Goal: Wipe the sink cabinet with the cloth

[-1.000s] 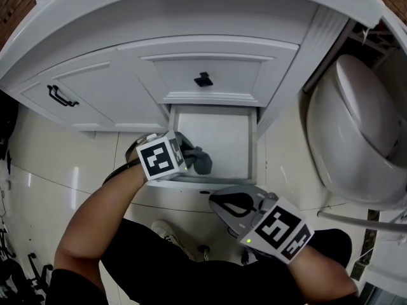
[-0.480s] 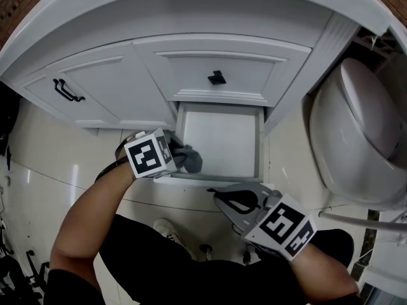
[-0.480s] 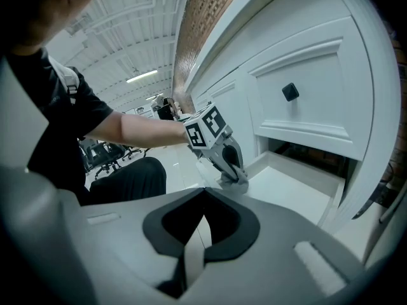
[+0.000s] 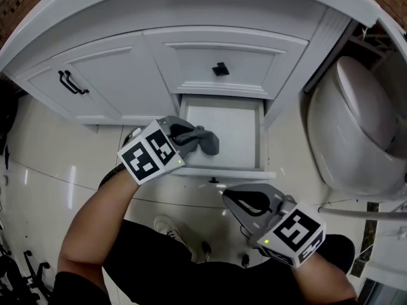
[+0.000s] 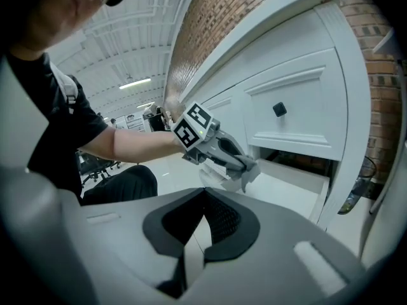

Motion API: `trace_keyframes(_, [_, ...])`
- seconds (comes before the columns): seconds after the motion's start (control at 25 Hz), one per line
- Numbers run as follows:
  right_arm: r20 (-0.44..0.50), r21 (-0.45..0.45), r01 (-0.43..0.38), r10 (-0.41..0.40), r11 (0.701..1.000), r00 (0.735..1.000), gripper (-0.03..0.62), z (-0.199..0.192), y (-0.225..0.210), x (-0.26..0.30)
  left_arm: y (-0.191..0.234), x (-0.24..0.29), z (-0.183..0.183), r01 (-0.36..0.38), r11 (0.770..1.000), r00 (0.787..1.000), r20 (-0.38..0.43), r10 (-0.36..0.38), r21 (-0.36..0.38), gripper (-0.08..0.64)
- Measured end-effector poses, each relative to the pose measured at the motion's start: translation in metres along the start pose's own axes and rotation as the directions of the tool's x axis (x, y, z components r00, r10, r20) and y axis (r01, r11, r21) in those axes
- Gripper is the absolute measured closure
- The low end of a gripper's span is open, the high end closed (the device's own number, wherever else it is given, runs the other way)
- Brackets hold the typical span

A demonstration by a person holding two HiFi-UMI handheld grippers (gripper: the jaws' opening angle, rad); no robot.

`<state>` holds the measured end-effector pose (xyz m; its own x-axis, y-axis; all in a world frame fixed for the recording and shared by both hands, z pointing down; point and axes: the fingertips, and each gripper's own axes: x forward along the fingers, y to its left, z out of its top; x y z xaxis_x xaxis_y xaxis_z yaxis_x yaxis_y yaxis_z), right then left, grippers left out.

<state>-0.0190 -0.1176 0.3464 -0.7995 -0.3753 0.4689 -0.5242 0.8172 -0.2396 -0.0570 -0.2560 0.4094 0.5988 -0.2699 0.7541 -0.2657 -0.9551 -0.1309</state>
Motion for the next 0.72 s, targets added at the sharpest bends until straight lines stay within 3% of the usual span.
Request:
trace_keyframes(0.16, [0.018, 0.042, 0.043, -0.044, 0.998, 0.999, 0.588, -0.011, 0.015, -0.01, -0.02, -0.015, 0.043, -0.038, 0.999, 0.991, 0.133, 0.034, 0.025, 0.523])
trace_keyframes(0.32, [0.011, 0.041, 0.062, -0.062, 0.997, 0.998, 0.588, -0.027, 0.038, -0.019, -0.05, -0.014, 0.078, -0.019, 0.998, 0.979, 0.202, 0.007, 0.057, 0.523])
trace_keyframes(0.72, [0.046, 0.133, 0.2, -0.208, 0.971, 0.977, 0.588, -0.063, 0.053, -0.055, -0.121, 0.023, 0.124, 0.057, 0.983, 0.979, 0.184, -0.089, 0.174, 0.523])
